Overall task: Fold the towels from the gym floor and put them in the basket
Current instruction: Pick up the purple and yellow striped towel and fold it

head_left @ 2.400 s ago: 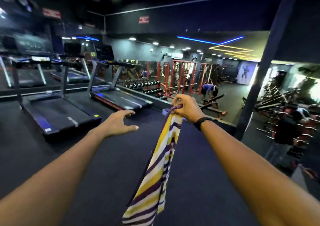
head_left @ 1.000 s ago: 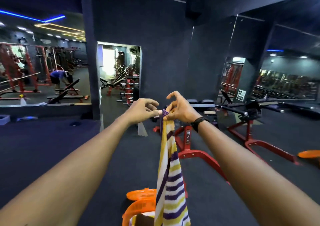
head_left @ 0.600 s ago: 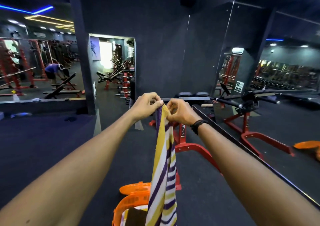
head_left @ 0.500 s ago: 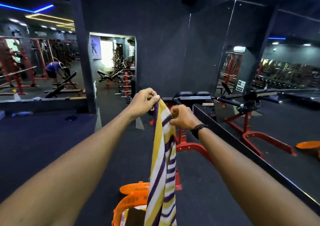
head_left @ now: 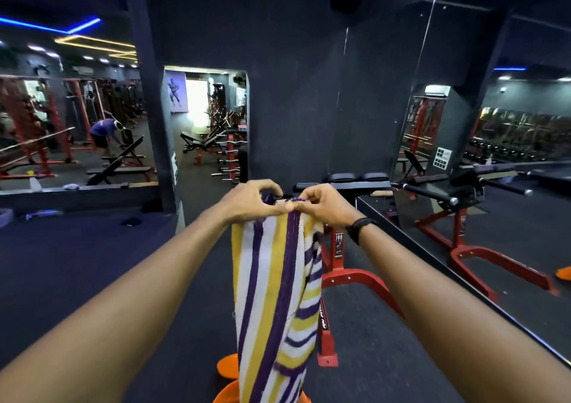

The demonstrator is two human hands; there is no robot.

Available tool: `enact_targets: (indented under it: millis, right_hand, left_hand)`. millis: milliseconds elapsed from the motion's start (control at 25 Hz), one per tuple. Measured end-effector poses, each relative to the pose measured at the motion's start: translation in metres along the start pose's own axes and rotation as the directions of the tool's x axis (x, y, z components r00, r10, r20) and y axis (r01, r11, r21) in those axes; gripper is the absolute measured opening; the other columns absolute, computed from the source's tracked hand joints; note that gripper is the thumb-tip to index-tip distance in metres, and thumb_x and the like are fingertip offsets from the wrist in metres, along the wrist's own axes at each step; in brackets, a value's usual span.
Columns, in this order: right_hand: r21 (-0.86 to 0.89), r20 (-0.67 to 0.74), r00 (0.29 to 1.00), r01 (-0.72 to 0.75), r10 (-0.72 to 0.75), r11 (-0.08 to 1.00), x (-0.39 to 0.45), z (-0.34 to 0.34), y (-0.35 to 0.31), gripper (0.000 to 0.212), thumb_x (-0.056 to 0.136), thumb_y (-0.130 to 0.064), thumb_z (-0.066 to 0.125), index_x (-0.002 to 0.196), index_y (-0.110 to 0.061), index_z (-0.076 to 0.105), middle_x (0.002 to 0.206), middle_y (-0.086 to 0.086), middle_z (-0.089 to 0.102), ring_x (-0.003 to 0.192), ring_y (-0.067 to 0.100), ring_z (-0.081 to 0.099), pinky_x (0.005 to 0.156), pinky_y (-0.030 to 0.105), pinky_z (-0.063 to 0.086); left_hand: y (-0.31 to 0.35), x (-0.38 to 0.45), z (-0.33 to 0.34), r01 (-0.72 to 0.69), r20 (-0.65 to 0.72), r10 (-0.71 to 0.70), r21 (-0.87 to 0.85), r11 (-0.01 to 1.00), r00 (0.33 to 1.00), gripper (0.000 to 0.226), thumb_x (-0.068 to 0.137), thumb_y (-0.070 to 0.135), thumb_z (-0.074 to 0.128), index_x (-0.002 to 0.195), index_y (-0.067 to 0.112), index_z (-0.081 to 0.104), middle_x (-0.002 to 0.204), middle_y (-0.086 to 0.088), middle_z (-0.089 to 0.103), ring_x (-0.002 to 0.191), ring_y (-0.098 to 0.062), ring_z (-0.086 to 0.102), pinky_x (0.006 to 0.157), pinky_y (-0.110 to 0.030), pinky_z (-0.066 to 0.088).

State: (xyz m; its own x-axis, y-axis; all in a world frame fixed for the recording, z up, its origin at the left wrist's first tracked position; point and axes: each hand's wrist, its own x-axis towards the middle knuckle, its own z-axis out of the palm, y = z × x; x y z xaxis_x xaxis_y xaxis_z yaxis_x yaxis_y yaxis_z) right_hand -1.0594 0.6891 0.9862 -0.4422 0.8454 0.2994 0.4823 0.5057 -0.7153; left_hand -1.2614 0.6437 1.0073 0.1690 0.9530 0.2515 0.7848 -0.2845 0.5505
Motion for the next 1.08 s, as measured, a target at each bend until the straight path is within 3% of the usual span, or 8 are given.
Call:
enact_targets:
  millis: [80, 160, 320, 480, 720, 840, 920, 1080]
  right_hand:
    - [0.006, 0.008, 1.0, 0.027, -0.027, 1.0, 0.014, -0.005, -0.001, 0.019, 0.085, -0.021, 0.071, 0.067, -0.018, 0.065, 0.07, 0.01, 0.066, 0.062, 0.015, 0.05, 0.054, 0.027, 0.036]
    - [-0.015, 0.029, 0.999, 0.031, -0.031, 0.999, 0.023, -0.01, 0.006, 0.017, 0.083, -0.019, 0.073, 0.067, -0.016, 0.066, 0.066, 0.006, 0.063, 0.059, 0.013, 0.047, 0.051, 0.025, 0.034]
    - [-0.18, 0.128, 0.992, 0.046, -0.023, 0.983, 0.03, -0.011, 0.04, 0.019, 0.075, -0.004, 0.066, 0.06, -0.013, 0.06, 0.06, -0.005, 0.054, 0.054, -0.001, 0.044, 0.05, 0.023, 0.039]
    - [-0.469, 0.182, 0.983, 0.051, 0.04, 0.882, 0.04, -0.014, 0.072, 0.011, 0.081, -0.005, 0.056, 0.07, -0.005, 0.056, 0.071, 0.005, 0.054, 0.073, 0.014, 0.051, 0.063, 0.026, 0.034]
    - [-0.165, -0.006, 0.986, 0.162, -0.165, 0.973, 0.068, -0.026, 0.041, 0.012, 0.087, -0.016, 0.067, 0.076, -0.011, 0.066, 0.069, 0.002, 0.061, 0.066, 0.006, 0.049, 0.058, 0.013, 0.037]
    - [-0.135, 0.03, 0.973, 0.232, -0.23, 0.963, 0.076, -0.021, 0.025, 0.015, 0.085, -0.021, 0.07, 0.075, -0.011, 0.067, 0.067, 0.007, 0.063, 0.065, 0.005, 0.046, 0.058, 0.019, 0.037]
    - [-0.112, 0.042, 0.969, 0.245, -0.242, 0.963, 0.078, -0.02, 0.021, 0.014, 0.084, -0.021, 0.072, 0.076, -0.011, 0.066, 0.066, 0.009, 0.063, 0.062, 0.005, 0.045, 0.057, 0.022, 0.037]
    - [-0.285, 0.147, 0.973, 0.213, -0.177, 0.935, 0.072, -0.024, 0.043, 0.01, 0.075, -0.009, 0.067, 0.07, -0.006, 0.06, 0.064, 0.008, 0.058, 0.062, 0.01, 0.046, 0.054, 0.023, 0.037]
  left_hand:
    - [-0.001, 0.018, -0.003, -0.035, 0.118, 0.018, 0.139, 0.99, 0.993, 0.038, 0.07, 0.066, 0.068, 0.09, 0.033, 0.071, 0.078, 0.008, 0.067, 0.068, -0.006, 0.056, 0.059, -0.026, 0.039]
    - [-0.005, 0.034, -0.004, -0.066, 0.1, 0.058, 0.075, 0.995, 0.993, 0.013, 0.082, 0.039, 0.071, 0.08, 0.026, 0.072, 0.074, 0.002, 0.068, 0.065, -0.007, 0.056, 0.061, -0.025, 0.04]
    - [-0.006, 0.05, -0.01, -0.098, -0.194, 0.035, -0.329, 0.939, 0.98, 0.017, 0.091, 0.016, 0.061, 0.081, 0.002, 0.067, 0.069, 0.0, 0.057, 0.062, -0.003, 0.048, 0.061, -0.019, 0.038]
    - [-0.018, 0.061, -0.026, -0.071, -0.423, -0.179, -0.511, 0.857, 0.888, 0.028, 0.091, 0.013, 0.057, 0.063, 0.011, 0.053, 0.064, -0.001, 0.048, 0.063, -0.01, 0.042, 0.065, -0.027, 0.034]
    - [-0.014, 0.054, -0.007, 0.093, -0.288, -0.213, -0.38, 0.92, 0.933, 0.026, 0.071, 0.044, 0.079, 0.078, 0.021, 0.071, 0.073, 0.012, 0.063, 0.07, -0.005, 0.054, 0.069, -0.026, 0.043]
    - [0.001, 0.054, 0.013, 0.171, -0.121, -0.173, -0.034, 0.985, 0.977, 0.041, 0.063, 0.063, 0.076, 0.086, 0.029, 0.072, 0.076, 0.014, 0.06, 0.076, -0.006, 0.055, 0.068, -0.027, 0.044]
    - [0.0, 0.057, 0.018, 0.162, -0.166, -0.139, 0.133, 0.978, 0.976, 0.029, 0.071, 0.058, 0.073, 0.075, 0.03, 0.069, 0.067, 0.01, 0.054, 0.072, -0.014, 0.052, 0.064, -0.029, 0.041]
    - [-0.016, 0.053, 0.008, 0.091, -0.372, -0.126, -0.111, 0.99, 0.92, 0.03, 0.083, 0.037, 0.07, 0.066, 0.012, 0.065, 0.055, 0.008, 0.048, 0.055, -0.008, 0.042, 0.058, -0.028, 0.032]
